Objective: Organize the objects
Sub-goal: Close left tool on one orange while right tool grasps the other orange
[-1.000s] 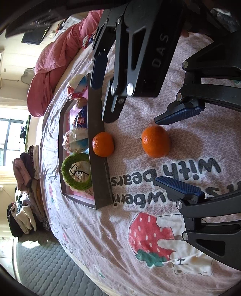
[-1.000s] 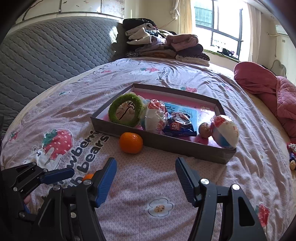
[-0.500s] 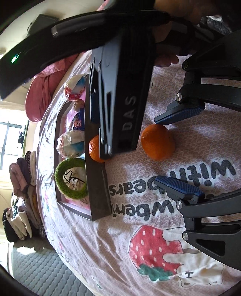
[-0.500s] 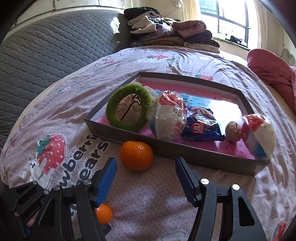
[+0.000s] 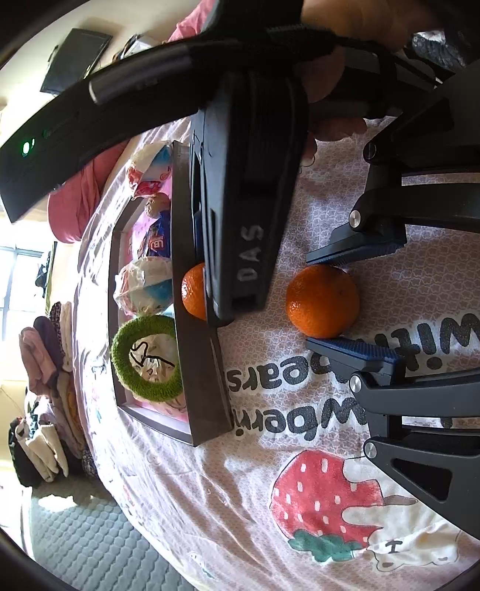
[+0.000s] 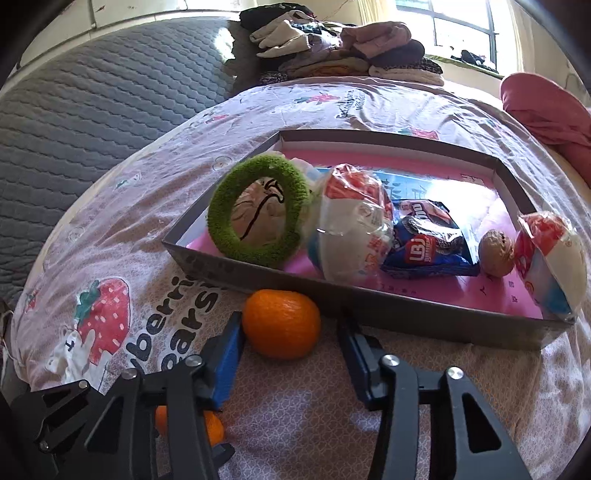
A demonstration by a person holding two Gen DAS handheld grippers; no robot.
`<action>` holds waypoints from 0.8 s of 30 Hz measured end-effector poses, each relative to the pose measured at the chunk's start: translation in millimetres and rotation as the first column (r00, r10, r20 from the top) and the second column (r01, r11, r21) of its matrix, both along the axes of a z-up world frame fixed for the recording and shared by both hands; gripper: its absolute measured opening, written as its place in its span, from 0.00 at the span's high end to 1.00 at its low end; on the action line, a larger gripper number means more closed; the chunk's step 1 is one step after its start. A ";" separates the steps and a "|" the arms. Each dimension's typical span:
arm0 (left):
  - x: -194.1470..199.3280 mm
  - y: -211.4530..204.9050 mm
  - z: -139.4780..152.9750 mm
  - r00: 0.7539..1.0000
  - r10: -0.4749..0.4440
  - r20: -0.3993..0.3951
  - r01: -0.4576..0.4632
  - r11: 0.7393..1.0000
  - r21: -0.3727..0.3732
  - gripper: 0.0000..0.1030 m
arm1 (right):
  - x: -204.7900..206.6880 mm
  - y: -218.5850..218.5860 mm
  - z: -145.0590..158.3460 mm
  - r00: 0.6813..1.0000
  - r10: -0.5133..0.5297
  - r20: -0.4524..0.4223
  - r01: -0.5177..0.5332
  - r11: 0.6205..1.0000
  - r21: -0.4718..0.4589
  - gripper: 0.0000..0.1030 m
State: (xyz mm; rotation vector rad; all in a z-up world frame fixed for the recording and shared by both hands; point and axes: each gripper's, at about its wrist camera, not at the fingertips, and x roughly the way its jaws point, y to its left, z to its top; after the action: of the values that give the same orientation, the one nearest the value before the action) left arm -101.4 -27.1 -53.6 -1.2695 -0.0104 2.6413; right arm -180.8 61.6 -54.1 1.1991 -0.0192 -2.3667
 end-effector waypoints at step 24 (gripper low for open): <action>-4.0 -1.9 32.1 0.998 0.036 -0.044 -0.036 0.999 0.012 0.64 | 25.2 44.2 39.9 0.995 -0.069 -0.072 0.068 0.998 -0.017 0.61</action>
State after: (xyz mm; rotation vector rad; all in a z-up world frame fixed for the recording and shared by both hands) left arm -105.4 -29.0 -21.4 -1.2179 -0.0421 2.6951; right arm -155.6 105.8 -14.3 1.1217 -0.0537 -2.4639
